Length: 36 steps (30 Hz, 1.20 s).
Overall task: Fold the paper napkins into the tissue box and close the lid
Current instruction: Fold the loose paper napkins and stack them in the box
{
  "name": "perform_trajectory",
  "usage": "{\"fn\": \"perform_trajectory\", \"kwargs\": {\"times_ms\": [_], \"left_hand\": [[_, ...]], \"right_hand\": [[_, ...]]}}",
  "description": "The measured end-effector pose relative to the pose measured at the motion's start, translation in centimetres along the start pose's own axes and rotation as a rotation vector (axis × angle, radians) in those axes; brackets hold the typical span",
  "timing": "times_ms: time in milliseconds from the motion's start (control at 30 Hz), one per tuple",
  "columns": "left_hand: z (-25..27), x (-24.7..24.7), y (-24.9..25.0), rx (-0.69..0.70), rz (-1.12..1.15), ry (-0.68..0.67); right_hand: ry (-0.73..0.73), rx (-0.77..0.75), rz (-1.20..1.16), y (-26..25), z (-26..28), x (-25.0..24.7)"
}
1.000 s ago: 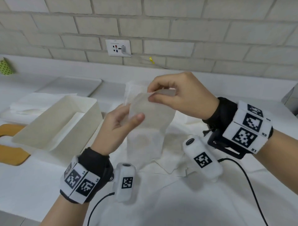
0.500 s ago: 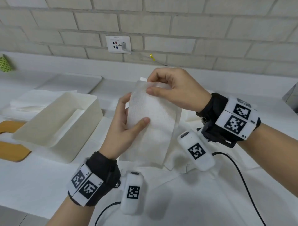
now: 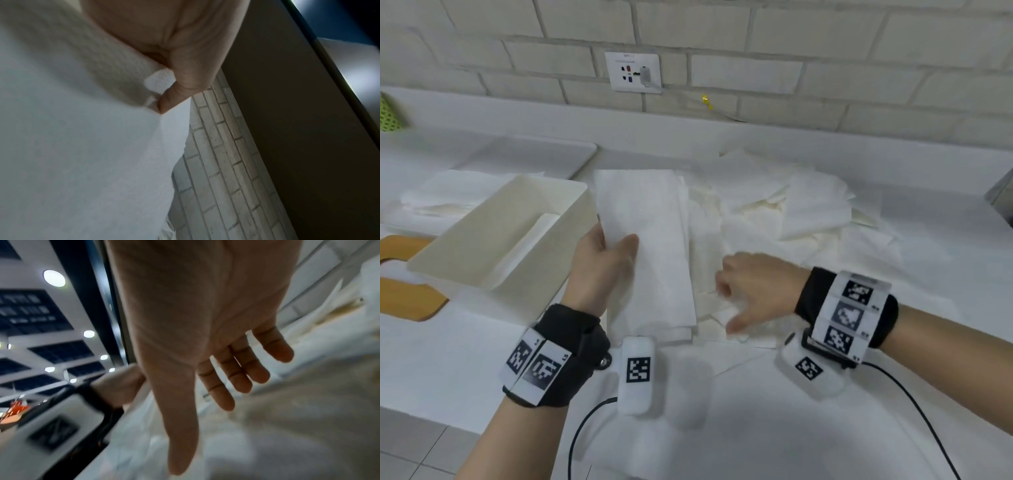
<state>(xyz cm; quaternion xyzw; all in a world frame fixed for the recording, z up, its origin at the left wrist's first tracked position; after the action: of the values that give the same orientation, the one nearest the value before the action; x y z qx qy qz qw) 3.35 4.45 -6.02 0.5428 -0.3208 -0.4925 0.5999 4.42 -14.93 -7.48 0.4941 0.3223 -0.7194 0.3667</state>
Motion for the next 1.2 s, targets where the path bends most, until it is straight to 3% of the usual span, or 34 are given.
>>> {"fn": "perform_trajectory", "kwargs": {"times_ms": [100,300,567,833,933,1200], "left_hand": [[-0.3,-0.2,-0.5,-0.032,0.032,0.008],[-0.3,-0.3,-0.5,-0.027,0.039,0.0],[-0.8,-0.6,-0.3,0.004,0.067,-0.001],[0.0,-1.2,0.7,0.149,0.049,-0.016],[-0.1,-1.3,1.0,0.232,-0.074,0.013],[-0.2,-0.6,1.1,0.153,-0.051,0.008]], "right_hand": [[-0.06,-0.026,0.099,-1.0,-0.4,2.4],[0.045,0.018,0.144,-1.1,-0.3,1.4],[0.204,0.121,-0.081,1.1,0.5,-0.2],[0.679,0.076,-0.481,2.0,2.5,-3.6],[0.854,0.086,-0.598,2.8,3.5,-5.2],[1.139,-0.026,-0.822,4.0,5.1,-9.7]]}}
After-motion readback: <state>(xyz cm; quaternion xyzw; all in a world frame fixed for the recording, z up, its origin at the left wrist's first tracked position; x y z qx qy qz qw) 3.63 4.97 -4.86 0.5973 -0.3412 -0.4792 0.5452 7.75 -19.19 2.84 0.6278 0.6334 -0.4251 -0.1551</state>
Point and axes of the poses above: each hand's wrist, its own z-axis away from the middle knuckle, its own x-axis out of the palm, y = z × x, the point moved 6 cm from there along -z, towards the middle knuckle, and after that the axes turned 13 degrees about -x, right-handed, at the moved point
